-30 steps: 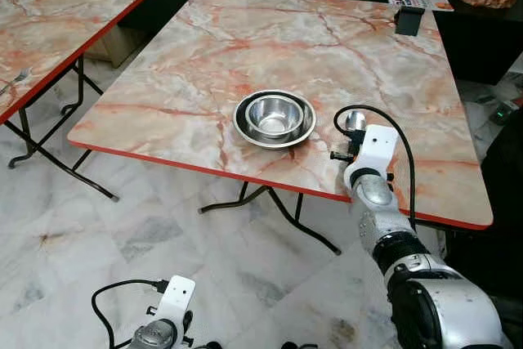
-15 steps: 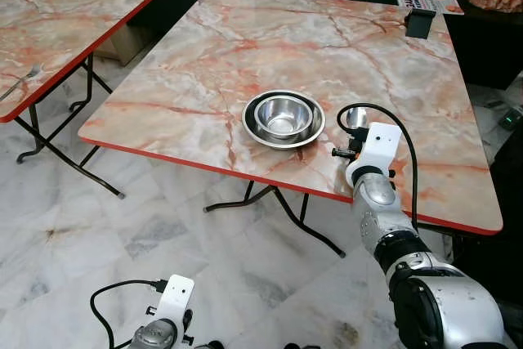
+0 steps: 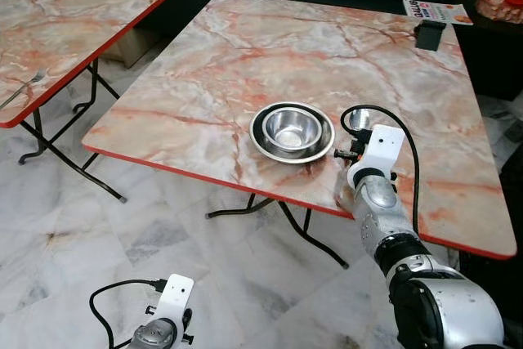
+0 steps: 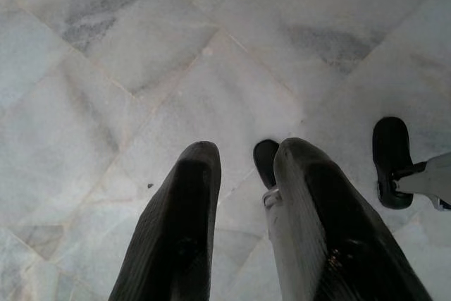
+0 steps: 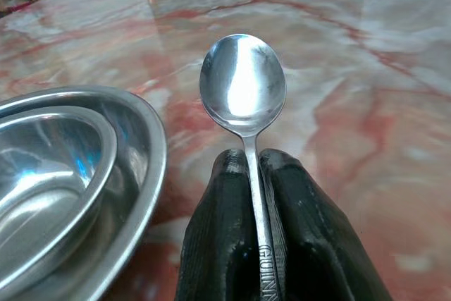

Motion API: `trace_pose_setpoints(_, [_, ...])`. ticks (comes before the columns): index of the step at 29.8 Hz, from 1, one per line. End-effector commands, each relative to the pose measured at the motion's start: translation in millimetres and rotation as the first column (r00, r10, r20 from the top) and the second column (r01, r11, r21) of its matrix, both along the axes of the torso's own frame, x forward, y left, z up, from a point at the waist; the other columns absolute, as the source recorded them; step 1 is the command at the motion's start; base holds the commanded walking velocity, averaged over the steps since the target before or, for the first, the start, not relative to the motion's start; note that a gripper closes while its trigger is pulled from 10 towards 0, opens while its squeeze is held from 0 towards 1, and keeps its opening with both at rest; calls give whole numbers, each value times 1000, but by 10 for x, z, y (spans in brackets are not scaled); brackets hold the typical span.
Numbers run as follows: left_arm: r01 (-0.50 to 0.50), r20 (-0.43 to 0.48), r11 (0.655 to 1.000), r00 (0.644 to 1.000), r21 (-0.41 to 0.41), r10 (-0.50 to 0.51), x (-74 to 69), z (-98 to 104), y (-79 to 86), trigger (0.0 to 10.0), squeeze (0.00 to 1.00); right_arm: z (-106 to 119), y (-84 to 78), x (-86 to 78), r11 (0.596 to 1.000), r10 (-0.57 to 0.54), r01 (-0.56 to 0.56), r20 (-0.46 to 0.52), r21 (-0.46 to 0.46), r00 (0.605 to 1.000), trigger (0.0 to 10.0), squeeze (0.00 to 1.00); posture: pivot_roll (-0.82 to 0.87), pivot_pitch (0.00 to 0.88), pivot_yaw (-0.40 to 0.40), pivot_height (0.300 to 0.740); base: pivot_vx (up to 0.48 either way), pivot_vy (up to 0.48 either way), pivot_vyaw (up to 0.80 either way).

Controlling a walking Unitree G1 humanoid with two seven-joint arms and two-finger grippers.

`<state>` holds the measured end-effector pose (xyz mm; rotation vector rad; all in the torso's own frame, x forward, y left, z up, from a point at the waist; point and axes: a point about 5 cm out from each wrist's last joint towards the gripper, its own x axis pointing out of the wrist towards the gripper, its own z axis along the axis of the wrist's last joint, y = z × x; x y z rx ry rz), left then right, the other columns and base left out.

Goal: Setting the table

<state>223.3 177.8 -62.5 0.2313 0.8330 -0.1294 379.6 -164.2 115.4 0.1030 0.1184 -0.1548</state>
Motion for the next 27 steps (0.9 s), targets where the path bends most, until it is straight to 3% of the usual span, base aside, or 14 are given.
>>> trace_pose_setpoints(1, [-8,-19,1000,1000,9,8,-45,-26,33,10000,0,-35,6,-17,1000,-2,2,-7,5,1000,10000,0,-33,139,-35,740,352,0,0])
trace_pose_setpoints(14, [-5,-15,1000,1000,-8,5,-46,-26,20,10000,0,-38,-21,-32,999,-40,40,5,16,999,10000,0,-30,143,-38,740,348,0,0])
trace_pose_setpoints(20, [-7,-14,1000,1000,-21,7,-55,-31,10,10000,0,-62,-95,-72,995,-92,91,21,34,996,10000,0,-35,146,-39,740,0,0,0])
trace_pose_setpoints(27, [-6,-19,1000,1000,-22,6,-76,-44,-1,10000,0,-271,-139,-235,986,-167,167,-21,-4,986,10000,0,-39,154,-43,740,0,0,0])
